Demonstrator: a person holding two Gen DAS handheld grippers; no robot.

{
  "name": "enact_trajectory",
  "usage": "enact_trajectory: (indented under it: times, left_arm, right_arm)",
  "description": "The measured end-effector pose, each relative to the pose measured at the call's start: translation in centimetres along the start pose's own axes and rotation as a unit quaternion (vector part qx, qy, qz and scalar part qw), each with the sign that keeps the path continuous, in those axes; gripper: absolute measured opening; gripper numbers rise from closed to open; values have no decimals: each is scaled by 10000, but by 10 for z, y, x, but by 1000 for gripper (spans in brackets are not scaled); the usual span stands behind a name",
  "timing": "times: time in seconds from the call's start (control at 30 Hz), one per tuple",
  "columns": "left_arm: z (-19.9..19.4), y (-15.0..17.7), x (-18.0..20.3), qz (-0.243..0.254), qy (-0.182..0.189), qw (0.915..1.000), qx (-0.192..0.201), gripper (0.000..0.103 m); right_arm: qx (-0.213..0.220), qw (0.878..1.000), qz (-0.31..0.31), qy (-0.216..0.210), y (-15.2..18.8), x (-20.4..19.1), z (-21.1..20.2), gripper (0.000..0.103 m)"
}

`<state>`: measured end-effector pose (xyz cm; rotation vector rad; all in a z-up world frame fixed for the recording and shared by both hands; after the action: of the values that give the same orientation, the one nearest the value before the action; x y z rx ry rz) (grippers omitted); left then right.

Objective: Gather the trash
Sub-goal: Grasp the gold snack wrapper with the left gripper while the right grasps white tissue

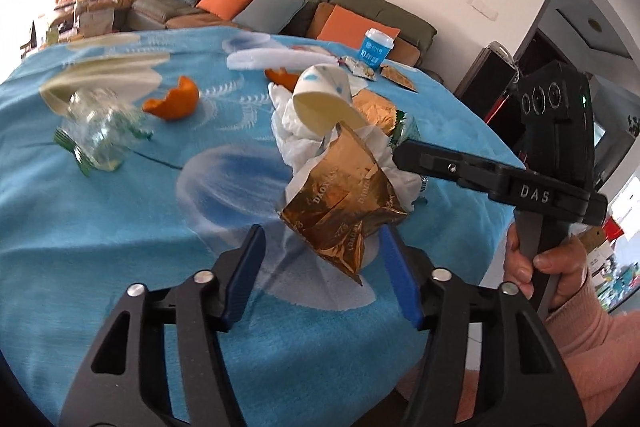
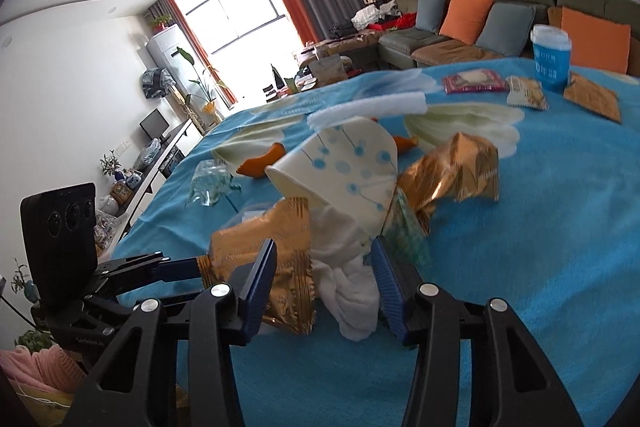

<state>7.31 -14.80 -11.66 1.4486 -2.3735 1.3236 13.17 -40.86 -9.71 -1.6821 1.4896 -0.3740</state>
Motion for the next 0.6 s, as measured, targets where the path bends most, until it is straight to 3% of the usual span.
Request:
enact_trajectory:
  times: [0.03,0.1,0.17,0.6]
  left_arm:
    - [2,0,-1,-44,34,10000,-25,46]
    - [5,0,-3,-113,60,9999,-83,26]
    - [5,2,-6,-151,63,9998,-121,12]
    - [-35,3,-21,-266,146,9990,331,7]
  right_arm:
    - [-28,10000,10,-5,2,1,2,45]
    - [-64,10000,24,-35,6,2,4,43]
    - [-77,9999,54,-61,7,1,3,43]
    - [-174,9995,217,-151,13,7,9,43]
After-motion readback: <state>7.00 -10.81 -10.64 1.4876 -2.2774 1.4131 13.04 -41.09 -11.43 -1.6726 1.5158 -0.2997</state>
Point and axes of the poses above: each gripper's, at about its wrist camera, not at the fingertips, and z roughly the way its jaws point, x to its right, y to its underside, the point moved 7 cm from there along z, roughly the way its jaws point, and after that the axes turned 6 degrees about -z, right-handed, at the moved point
